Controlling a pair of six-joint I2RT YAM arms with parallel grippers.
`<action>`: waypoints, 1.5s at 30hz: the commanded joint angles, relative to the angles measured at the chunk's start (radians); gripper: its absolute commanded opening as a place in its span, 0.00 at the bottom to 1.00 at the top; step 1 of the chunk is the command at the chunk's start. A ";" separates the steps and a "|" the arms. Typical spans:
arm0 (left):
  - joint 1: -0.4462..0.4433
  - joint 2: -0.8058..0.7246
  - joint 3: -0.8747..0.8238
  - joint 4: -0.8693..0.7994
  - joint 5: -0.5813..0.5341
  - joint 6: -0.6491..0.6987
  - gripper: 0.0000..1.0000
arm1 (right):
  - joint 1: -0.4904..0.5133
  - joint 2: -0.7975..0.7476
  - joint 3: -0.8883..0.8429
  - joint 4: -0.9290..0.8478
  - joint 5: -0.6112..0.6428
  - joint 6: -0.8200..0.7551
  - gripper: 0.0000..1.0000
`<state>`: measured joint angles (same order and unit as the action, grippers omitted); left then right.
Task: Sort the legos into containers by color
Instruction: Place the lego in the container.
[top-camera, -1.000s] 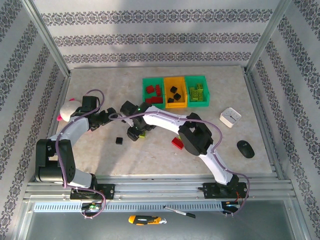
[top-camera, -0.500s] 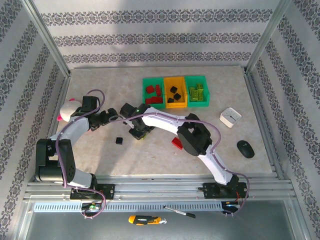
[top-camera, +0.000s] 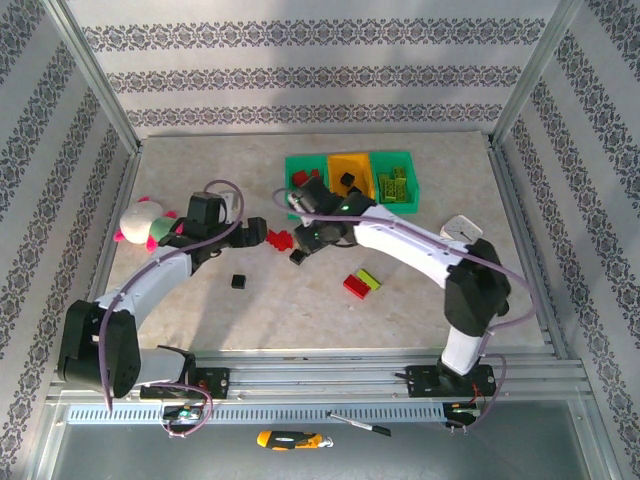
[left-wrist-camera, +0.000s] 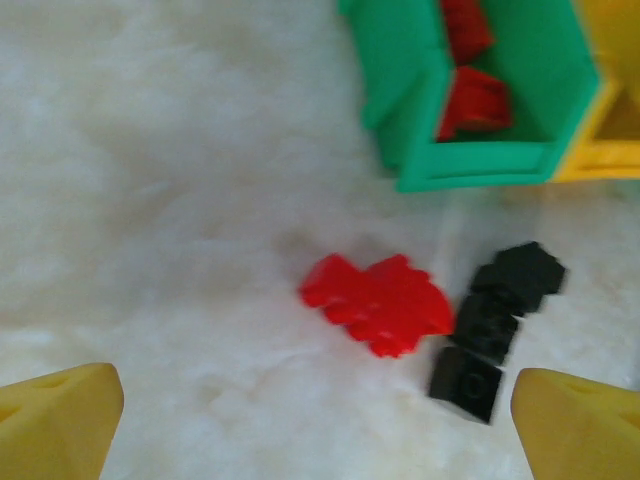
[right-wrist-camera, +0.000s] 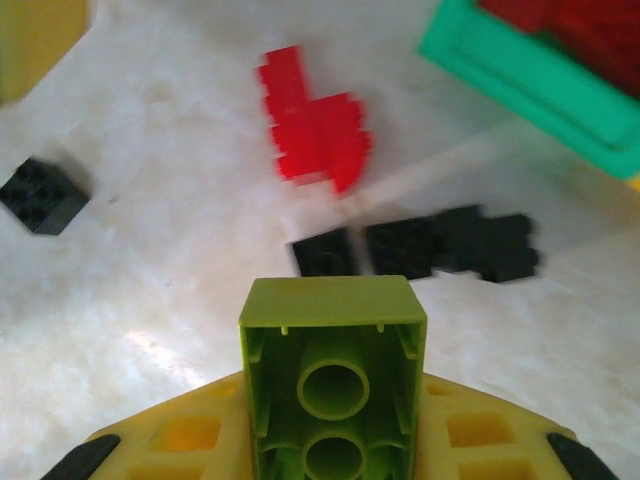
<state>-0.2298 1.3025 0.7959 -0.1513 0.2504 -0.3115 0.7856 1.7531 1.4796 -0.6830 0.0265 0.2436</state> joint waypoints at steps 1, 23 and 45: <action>-0.094 -0.027 -0.040 0.185 -0.015 0.104 0.99 | -0.076 -0.089 -0.075 0.092 0.049 0.074 0.24; -0.453 0.043 -0.029 0.569 -0.059 0.265 0.99 | -0.534 0.143 0.062 0.316 0.082 0.070 0.25; -0.454 0.029 -0.035 0.526 -0.072 0.264 0.99 | -0.617 0.354 0.293 0.304 -0.010 -0.004 0.57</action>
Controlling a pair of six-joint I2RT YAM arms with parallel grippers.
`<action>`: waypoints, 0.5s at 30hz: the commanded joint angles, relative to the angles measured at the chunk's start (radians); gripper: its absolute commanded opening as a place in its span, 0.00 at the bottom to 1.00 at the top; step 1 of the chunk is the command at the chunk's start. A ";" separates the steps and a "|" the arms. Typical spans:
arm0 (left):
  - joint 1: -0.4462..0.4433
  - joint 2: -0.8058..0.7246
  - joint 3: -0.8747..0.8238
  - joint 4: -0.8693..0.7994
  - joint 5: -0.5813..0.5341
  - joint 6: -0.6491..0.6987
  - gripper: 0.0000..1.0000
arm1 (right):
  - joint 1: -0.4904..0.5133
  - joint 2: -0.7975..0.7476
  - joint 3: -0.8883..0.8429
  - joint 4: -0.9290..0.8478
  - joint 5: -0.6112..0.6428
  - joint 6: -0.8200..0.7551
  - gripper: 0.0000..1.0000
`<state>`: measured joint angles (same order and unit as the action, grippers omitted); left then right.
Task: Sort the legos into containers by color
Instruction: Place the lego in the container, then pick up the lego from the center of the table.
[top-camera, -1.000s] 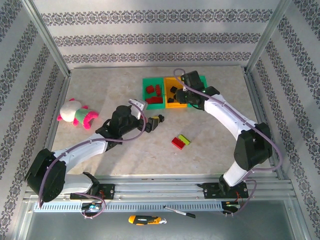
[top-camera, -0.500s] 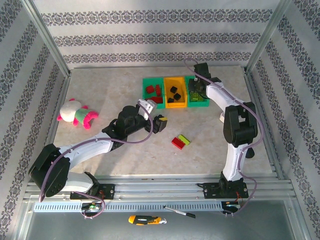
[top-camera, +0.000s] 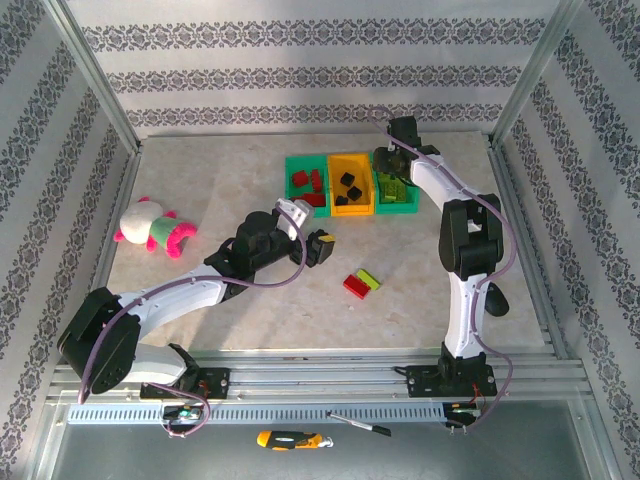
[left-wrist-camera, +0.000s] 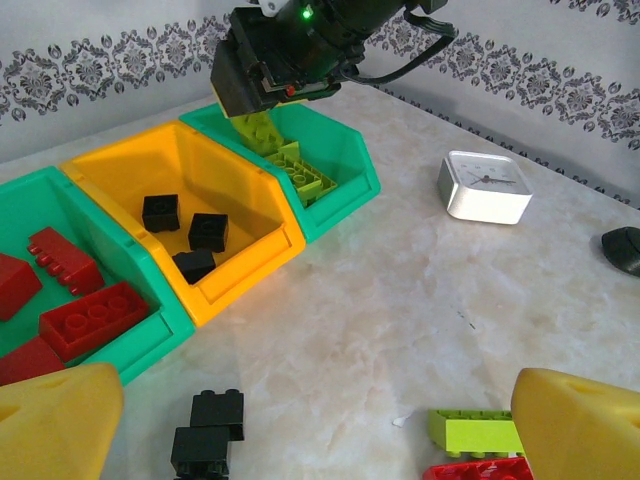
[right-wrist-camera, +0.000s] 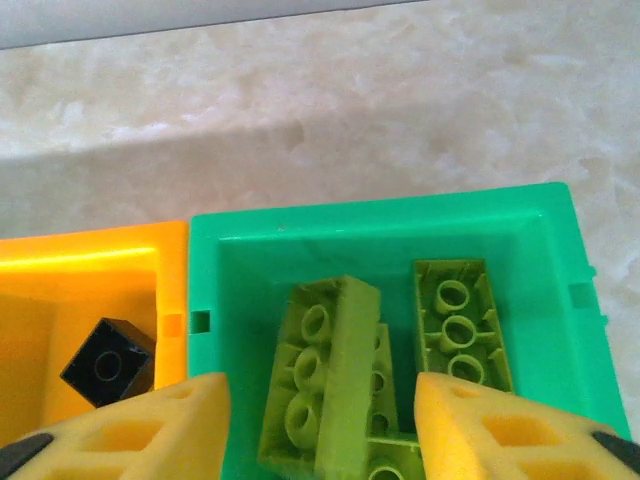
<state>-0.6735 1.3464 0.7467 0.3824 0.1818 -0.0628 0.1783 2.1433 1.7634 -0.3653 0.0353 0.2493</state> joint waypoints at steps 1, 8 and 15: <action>-0.011 -0.015 0.019 -0.023 -0.013 0.008 0.99 | -0.010 -0.058 -0.007 -0.008 -0.021 -0.009 0.60; -0.009 -0.023 0.028 -0.144 -0.098 0.054 0.99 | 0.011 -0.277 -0.242 0.066 -0.045 -0.019 0.76; 0.015 -0.057 -0.004 -0.241 -0.144 0.034 0.99 | 0.100 -0.536 -0.520 0.091 -0.068 -0.021 0.88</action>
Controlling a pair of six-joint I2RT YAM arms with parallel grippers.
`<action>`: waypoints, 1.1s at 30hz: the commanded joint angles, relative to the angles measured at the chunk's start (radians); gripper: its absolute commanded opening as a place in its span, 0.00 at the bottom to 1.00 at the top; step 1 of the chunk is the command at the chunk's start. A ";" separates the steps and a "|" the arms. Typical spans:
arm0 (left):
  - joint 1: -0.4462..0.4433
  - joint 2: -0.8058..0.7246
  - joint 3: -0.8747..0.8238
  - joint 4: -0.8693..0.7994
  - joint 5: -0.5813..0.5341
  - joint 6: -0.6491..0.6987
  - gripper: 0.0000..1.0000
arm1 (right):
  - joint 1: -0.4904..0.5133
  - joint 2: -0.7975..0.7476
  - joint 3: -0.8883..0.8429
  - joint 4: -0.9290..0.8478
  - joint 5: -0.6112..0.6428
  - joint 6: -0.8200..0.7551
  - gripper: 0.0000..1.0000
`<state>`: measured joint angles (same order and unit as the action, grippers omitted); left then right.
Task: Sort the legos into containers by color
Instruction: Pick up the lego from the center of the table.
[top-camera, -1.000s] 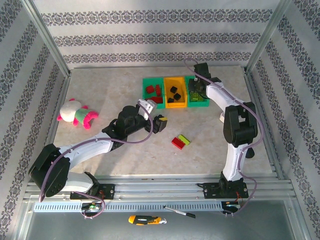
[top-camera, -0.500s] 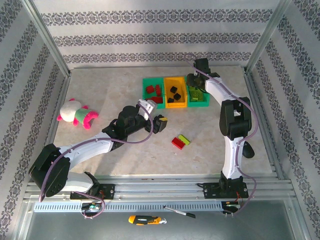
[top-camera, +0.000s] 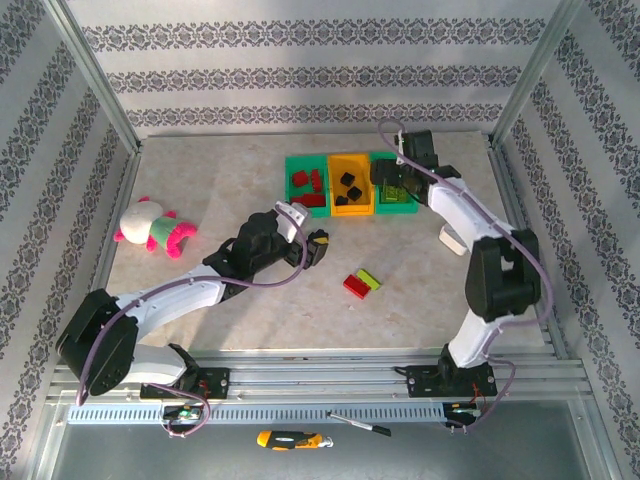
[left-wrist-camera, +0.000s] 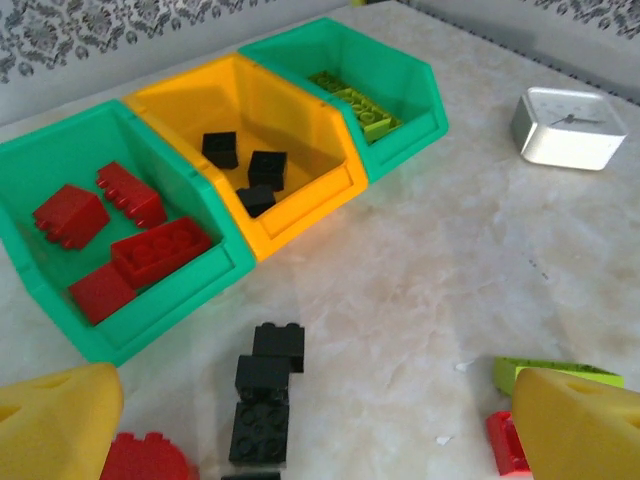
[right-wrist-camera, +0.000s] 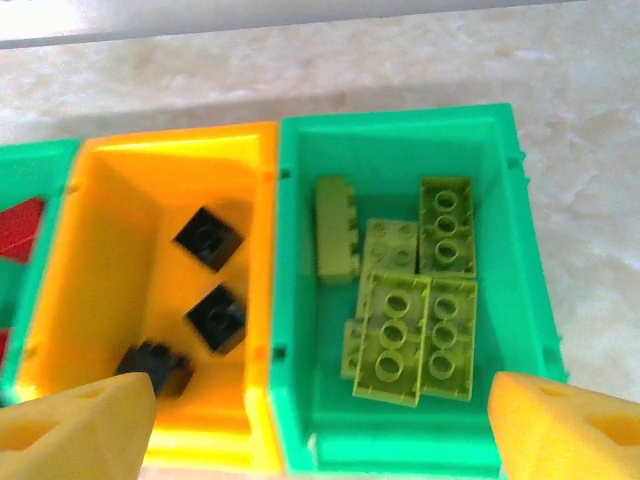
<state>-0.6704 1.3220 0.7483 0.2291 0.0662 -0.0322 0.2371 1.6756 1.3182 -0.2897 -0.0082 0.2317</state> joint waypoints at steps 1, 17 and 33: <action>0.021 -0.035 -0.004 -0.117 -0.017 -0.003 0.99 | 0.063 -0.103 -0.114 0.011 -0.027 -0.010 0.89; 0.047 -0.171 -0.117 -0.127 0.291 0.107 0.99 | 0.306 -0.248 -0.387 -0.380 -0.022 0.137 0.88; 0.044 -0.192 -0.111 -0.140 0.416 0.143 0.99 | 0.248 -0.080 -0.407 -0.315 0.044 0.201 0.62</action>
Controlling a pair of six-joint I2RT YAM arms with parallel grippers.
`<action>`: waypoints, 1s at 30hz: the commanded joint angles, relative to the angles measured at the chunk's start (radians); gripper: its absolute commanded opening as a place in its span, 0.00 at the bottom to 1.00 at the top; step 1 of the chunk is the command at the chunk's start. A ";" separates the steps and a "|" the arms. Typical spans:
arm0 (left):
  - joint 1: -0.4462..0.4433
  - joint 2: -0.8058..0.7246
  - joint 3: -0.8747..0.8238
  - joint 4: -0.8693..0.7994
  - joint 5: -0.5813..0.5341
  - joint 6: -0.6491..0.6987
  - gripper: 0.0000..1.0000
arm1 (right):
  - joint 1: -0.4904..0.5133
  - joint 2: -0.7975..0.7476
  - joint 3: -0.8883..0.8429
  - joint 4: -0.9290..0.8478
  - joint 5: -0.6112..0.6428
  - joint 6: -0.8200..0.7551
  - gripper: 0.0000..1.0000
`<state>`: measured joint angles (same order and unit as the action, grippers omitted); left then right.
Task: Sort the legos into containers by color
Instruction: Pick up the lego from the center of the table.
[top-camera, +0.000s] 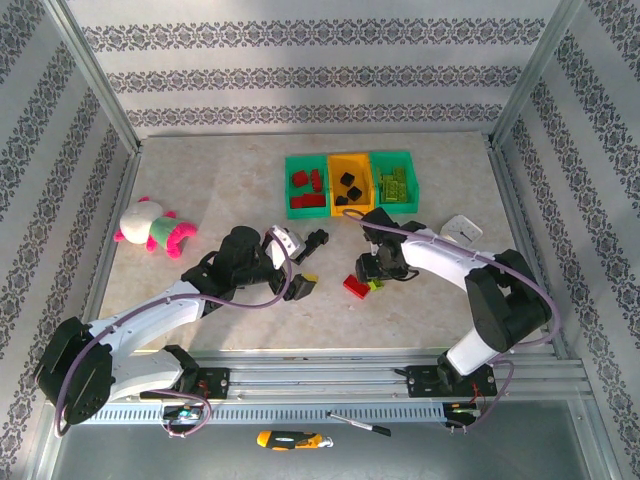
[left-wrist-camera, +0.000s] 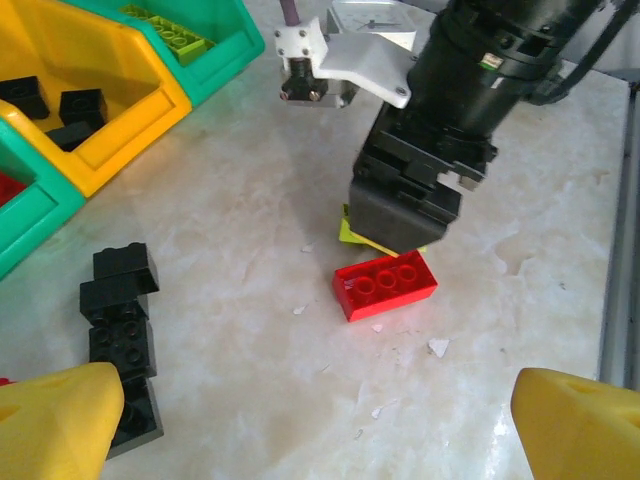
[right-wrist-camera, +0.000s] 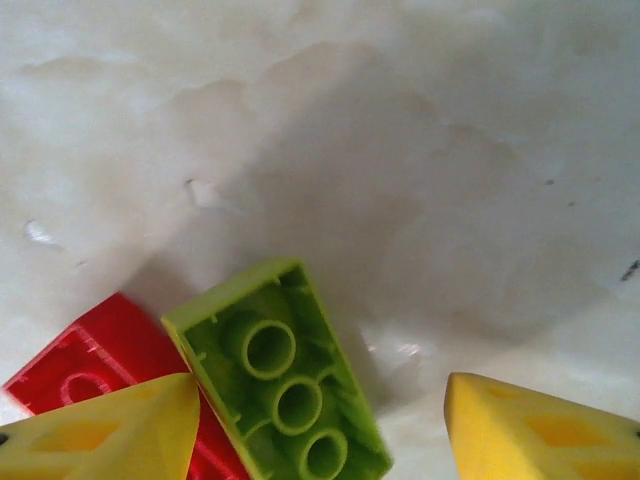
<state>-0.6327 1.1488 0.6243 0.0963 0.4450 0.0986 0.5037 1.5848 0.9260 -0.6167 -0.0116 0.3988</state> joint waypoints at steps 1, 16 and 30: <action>0.007 -0.018 0.013 -0.005 0.032 0.010 0.99 | -0.026 0.012 -0.018 0.014 0.056 0.036 0.62; 0.007 0.021 0.058 -0.082 -0.089 -0.029 0.99 | -0.032 0.072 -0.029 0.067 0.006 0.093 0.43; -0.006 0.002 0.120 -0.039 -0.053 -0.123 0.99 | -0.046 -0.057 0.067 0.024 0.058 0.077 0.25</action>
<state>-0.6334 1.1717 0.7055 0.0151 0.3744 0.0353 0.4664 1.5799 0.9447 -0.5766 0.0143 0.4839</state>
